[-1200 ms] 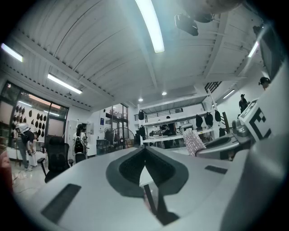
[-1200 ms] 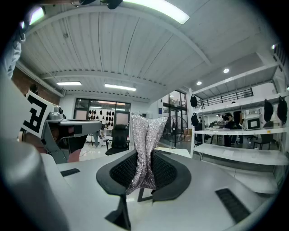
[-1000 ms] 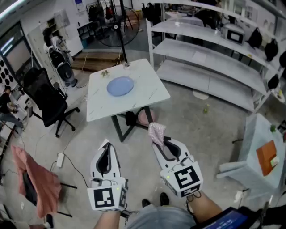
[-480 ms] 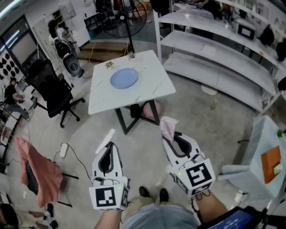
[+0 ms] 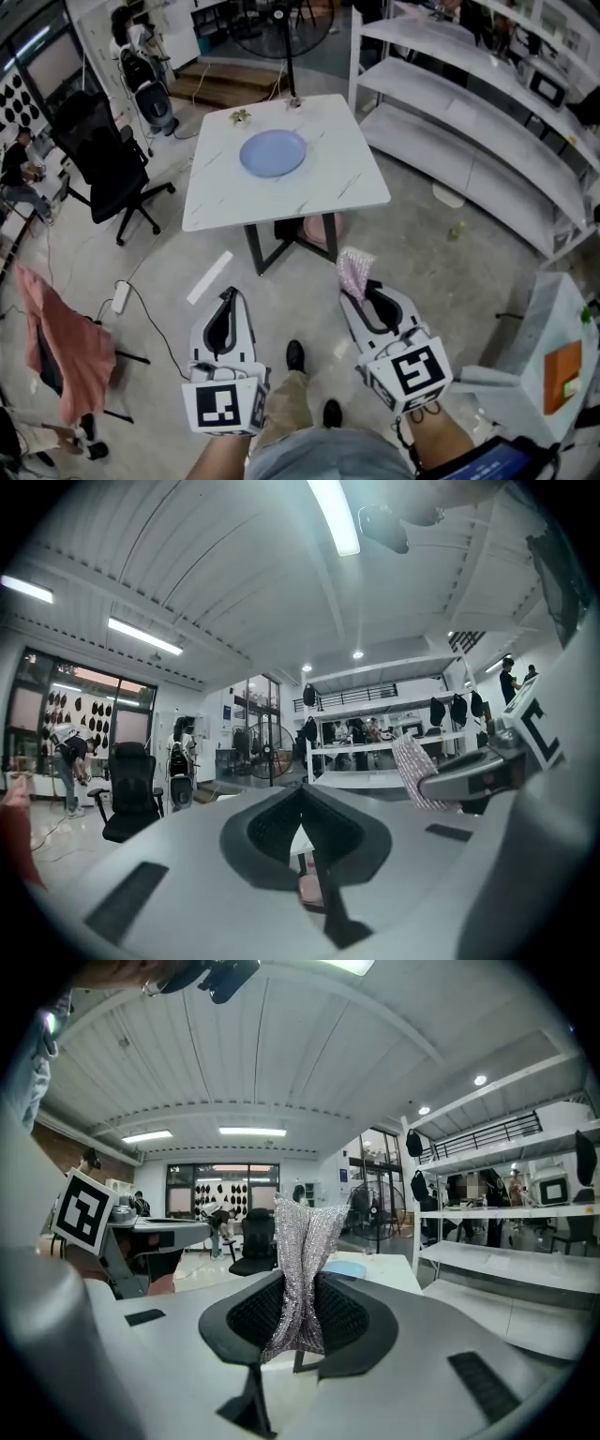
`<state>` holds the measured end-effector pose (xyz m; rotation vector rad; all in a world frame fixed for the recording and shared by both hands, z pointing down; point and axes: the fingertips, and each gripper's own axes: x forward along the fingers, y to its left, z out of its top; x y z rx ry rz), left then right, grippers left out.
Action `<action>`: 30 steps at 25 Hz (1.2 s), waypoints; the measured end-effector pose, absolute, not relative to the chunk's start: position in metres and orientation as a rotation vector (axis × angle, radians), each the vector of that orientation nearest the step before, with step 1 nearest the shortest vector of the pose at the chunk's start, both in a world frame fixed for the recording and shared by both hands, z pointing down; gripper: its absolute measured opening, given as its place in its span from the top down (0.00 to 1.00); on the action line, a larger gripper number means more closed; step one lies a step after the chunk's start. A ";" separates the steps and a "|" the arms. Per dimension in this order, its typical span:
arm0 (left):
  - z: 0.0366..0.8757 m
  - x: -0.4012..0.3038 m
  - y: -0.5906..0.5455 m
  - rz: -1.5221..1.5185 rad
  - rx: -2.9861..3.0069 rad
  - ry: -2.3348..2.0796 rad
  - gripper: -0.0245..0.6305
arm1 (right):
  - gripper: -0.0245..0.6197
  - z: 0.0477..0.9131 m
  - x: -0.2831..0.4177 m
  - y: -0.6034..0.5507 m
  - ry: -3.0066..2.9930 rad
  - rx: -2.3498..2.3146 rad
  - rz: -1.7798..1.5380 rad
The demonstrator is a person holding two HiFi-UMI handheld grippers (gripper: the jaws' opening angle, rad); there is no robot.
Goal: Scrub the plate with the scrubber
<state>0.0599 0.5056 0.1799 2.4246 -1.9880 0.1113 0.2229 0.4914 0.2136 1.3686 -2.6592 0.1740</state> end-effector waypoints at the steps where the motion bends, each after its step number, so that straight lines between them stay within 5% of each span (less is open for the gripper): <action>1: 0.184 0.055 0.491 0.113 2.422 -1.982 0.95 | 0.79 0.217 0.217 0.478 -2.655 1.362 0.180; 13: 0.176 -0.031 0.306 0.101 2.444 -1.937 0.95 | 0.79 0.205 0.136 0.297 -2.616 1.408 0.156; 30: 0.217 -0.022 0.170 0.153 2.464 -1.791 0.95 | 0.79 0.200 0.149 0.163 -2.571 1.523 0.149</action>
